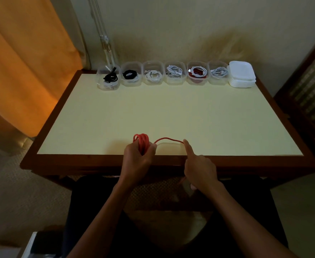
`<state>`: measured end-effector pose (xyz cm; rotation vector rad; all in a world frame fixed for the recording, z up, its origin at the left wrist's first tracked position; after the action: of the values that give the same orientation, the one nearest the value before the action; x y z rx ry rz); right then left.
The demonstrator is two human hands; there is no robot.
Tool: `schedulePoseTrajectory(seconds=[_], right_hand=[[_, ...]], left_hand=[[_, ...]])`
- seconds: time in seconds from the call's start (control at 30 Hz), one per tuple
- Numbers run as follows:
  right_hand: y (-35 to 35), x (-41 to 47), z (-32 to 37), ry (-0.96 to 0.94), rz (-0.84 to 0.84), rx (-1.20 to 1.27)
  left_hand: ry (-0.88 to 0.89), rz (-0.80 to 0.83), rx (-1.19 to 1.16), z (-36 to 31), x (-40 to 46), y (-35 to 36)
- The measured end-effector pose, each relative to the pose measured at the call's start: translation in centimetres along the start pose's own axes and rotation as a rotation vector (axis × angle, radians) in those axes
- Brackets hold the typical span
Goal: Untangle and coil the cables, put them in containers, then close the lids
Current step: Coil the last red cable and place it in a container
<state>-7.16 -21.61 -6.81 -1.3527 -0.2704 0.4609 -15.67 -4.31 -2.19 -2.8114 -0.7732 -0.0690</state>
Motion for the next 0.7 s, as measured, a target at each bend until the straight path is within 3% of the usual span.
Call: schedulePoseTrajectory(seconds=[0.17, 0.4, 0.53, 0.7], right_hand=[[-1.4, 1.1, 0.7, 0.103, 0.013, -0.082], [-0.8, 0.5, 2.4, -0.108, -0.45, 0.28], [-0.7, 0.0, 1.7, -0.08, -0.637, 0.506], [-1.1, -0.1, 0.9, 0.016, -0.574, 0.803]], left_hand=[[0.0, 0.123, -0.052, -0.8, -0.7, 0.9], [-0.017, 0.218, -0.173, -2.3, -1.1, 1.7], [-0.088, 0.308, -0.27, -2.5, -0.6, 1.3], [-0.278, 0.497, -0.365, -0.8, -1.2, 1.8]])
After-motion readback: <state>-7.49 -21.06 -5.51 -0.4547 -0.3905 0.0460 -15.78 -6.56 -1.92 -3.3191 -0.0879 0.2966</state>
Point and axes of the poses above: each hand's wrist, its own x-axis towards the middle knuckle, its own y-axis out of the palm, z = x × y, the point moved 4 cm from there along x, towards the middle knuckle, and after that the axes turned 6 degrees about -x, right-handed, at the moved point
